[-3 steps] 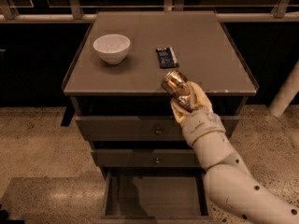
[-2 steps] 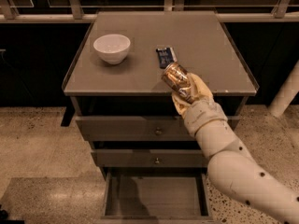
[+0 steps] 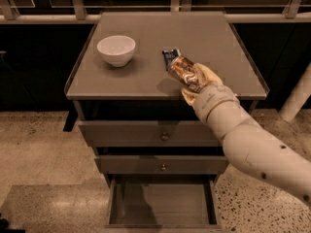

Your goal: Pick orange can from bottom drawer and place on counter

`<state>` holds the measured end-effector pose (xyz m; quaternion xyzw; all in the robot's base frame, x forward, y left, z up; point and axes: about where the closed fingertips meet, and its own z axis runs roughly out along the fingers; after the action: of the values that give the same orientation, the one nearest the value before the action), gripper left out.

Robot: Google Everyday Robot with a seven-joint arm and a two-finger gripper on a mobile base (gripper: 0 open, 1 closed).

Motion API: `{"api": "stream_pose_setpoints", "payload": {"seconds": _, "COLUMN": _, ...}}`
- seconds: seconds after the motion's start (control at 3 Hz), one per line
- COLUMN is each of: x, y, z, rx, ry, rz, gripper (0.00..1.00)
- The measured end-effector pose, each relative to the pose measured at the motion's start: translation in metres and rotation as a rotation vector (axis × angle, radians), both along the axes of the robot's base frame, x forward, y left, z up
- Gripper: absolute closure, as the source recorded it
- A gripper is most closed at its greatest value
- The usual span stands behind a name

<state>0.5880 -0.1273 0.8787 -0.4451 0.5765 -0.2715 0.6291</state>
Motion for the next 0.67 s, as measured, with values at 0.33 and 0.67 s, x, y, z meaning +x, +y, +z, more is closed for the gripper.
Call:
{"api": "stream_pose_setpoints", "payload": {"seconds": 0.33, "x": 0.023, "y": -0.011, "z": -0.009, "rx": -0.005, "ry": 0.084, "rz": 0.0, "gripper": 1.0}}
{"api": "stream_pose_setpoints", "payload": {"seconds": 0.67, "x": 0.047, "y": -0.019, "z": -0.023, "rx": 0.007, "ry": 0.137, "rz": 0.013, "gripper": 1.0}}
